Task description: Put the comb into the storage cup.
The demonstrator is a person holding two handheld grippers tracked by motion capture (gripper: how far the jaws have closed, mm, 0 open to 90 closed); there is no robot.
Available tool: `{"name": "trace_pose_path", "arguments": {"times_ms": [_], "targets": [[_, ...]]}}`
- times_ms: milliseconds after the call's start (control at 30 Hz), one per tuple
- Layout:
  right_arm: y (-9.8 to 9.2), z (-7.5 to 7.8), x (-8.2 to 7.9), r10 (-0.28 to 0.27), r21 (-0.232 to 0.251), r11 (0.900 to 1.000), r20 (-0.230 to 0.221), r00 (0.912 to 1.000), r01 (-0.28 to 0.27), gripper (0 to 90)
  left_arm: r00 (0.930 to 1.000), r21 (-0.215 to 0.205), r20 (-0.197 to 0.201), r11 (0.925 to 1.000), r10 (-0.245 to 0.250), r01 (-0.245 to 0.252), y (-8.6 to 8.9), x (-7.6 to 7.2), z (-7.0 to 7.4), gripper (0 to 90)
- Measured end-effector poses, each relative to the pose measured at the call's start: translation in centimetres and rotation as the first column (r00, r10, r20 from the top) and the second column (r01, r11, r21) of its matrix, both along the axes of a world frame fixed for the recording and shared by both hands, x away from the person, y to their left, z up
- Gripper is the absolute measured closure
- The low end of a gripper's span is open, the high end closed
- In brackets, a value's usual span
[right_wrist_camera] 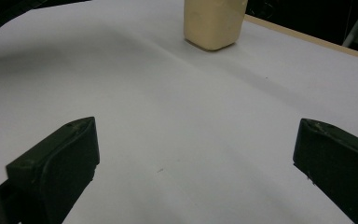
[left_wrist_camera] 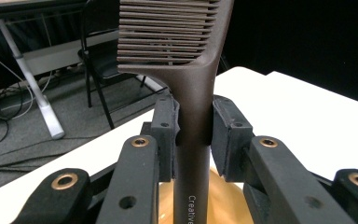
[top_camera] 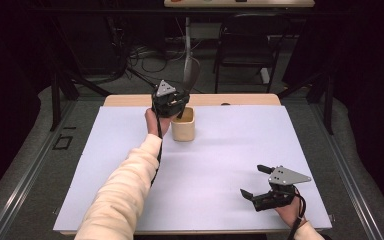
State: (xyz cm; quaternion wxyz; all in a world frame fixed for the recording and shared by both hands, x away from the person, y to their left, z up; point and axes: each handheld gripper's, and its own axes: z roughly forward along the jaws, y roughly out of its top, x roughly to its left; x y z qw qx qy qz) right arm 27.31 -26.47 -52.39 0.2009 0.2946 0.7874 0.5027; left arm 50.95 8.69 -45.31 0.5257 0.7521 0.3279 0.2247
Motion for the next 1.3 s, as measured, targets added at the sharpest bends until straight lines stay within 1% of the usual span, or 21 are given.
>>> {"name": "trace_pose_path", "arguments": {"times_ms": [133,467,833,1067,1167,1300], "targets": [[0.0,0.0,0.0,0.001,0.000,1.000,0.001,1.0000,-0.001,0.0,0.9999,0.019,-0.005,0.9998,-0.010,0.010,-0.1,-0.1,-0.3,72.4],[0.1,0.0,0.0,0.000,0.000,1.000,-0.001,1.0000,0.000,0.0,0.9996,0.030,-0.028,0.9995,-0.007,0.008,0.2,-0.2,-1.1,72.4],[0.1,0.0,0.0,-0.001,0.001,1.000,-0.001,1.0000,0.001,0.0,0.9991,0.040,-0.040,0.9991,-0.015,0.017,0.1,-0.3,-1.3,72.3],[0.1,0.0,0.0,0.000,0.002,1.000,-0.002,1.0000,0.000,0.0,0.9986,0.061,-0.049,0.9979,-0.021,0.024,0.0,-0.3,-1.6,72.3],[0.1,0.0,0.0,0.001,0.001,1.000,-0.002,1.0000,-0.001,0.0,0.9983,0.063,-0.053,0.9977,-0.023,0.026,0.1,-0.4,-1.8,72.2],[0.1,0.0,0.0,-0.001,0.000,1.000,-0.004,1.0000,0.001,0.0,0.9974,0.073,-0.066,0.9967,-0.032,0.036,0.1,-0.4,-2.0,72.2]]}}
